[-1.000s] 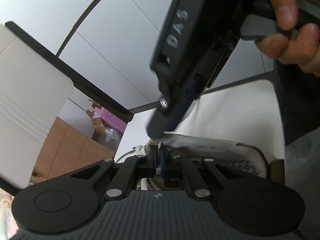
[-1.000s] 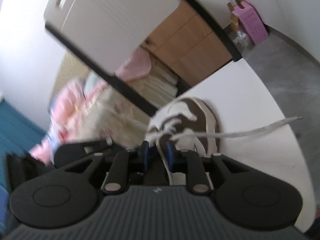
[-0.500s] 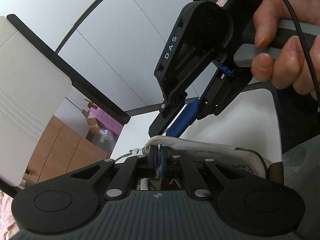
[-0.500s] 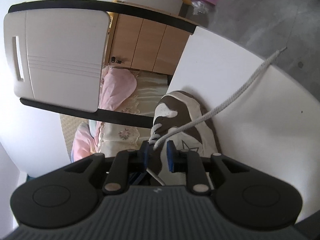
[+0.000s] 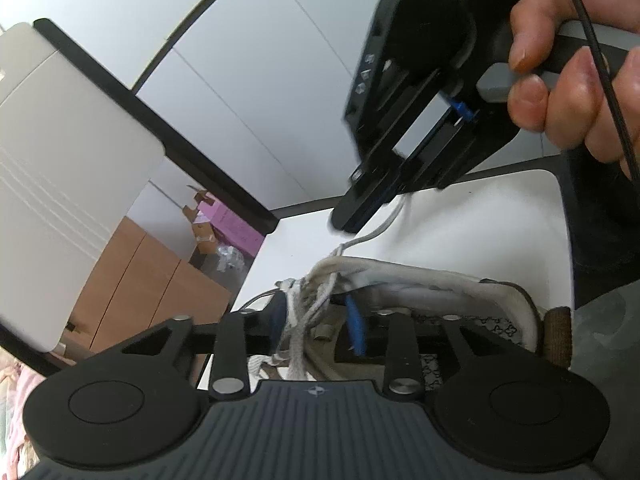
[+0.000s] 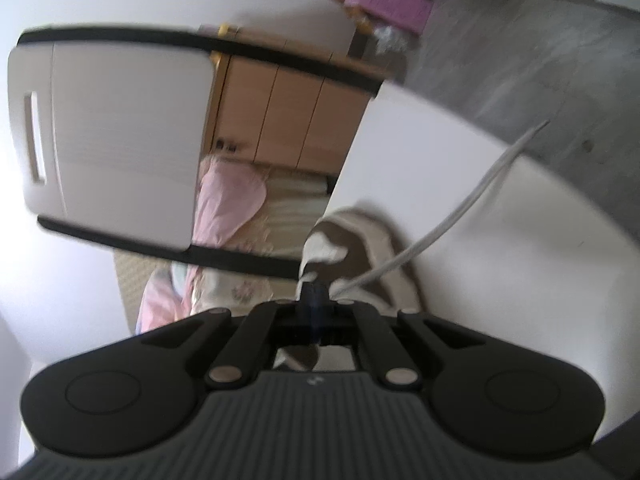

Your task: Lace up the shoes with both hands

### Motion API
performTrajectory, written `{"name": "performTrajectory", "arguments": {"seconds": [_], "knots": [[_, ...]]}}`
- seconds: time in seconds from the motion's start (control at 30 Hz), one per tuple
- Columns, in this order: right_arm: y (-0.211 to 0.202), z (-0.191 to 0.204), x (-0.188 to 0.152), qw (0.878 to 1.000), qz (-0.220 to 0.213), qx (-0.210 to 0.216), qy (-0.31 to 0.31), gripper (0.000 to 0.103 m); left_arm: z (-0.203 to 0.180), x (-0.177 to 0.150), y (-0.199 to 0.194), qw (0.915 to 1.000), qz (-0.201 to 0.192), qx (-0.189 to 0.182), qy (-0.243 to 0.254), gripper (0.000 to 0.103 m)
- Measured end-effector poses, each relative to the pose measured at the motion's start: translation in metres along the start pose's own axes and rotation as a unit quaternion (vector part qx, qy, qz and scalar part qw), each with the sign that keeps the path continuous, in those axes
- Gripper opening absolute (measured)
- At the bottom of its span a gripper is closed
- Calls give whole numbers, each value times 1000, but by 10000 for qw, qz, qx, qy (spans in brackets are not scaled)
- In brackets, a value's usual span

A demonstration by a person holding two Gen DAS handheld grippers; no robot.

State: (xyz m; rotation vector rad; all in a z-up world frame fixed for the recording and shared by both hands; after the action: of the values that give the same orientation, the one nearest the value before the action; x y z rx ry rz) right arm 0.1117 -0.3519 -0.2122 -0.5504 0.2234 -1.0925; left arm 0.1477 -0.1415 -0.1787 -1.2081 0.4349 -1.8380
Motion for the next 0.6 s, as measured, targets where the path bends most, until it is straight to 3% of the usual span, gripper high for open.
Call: {"name": "performTrajectory", "arguments": {"seconds": [0.13, 0.2, 0.43, 0.5, 0.6], "knots": [[-4, -7, 12, 9999, -102, -52, 21, 1, -3, 7, 1, 9999, 41, 102, -69, 52], [4, -8, 8, 9997, 209, 43, 86, 5, -4, 11, 2, 9997, 84, 180, -106, 54], [18, -2, -11, 9960, 677, 418, 410, 11, 0, 9, 6, 9954, 405, 564, -666, 60], [20, -1, -13, 9959, 652, 423, 470, 20, 1, 7, 6, 9928, 485, 663, -870, 60], [24, -2, -16, 9942, 688, 474, 683, 18, 4, 4, 9, 9873, 610, 799, -1228, 60]]}}
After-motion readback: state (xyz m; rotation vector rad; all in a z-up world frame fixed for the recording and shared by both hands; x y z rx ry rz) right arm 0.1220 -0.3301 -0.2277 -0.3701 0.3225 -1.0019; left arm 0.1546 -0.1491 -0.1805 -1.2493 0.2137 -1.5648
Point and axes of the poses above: each gripper's, at about its wrist camera, not at the fingertips, and y roughly the way its jaws point, z to its left, x to its top, the point moved 5 cm from there along y, roughly the way its jaws point, and after that the axes turned 10 degrees about -x, right-handed, at the moved point
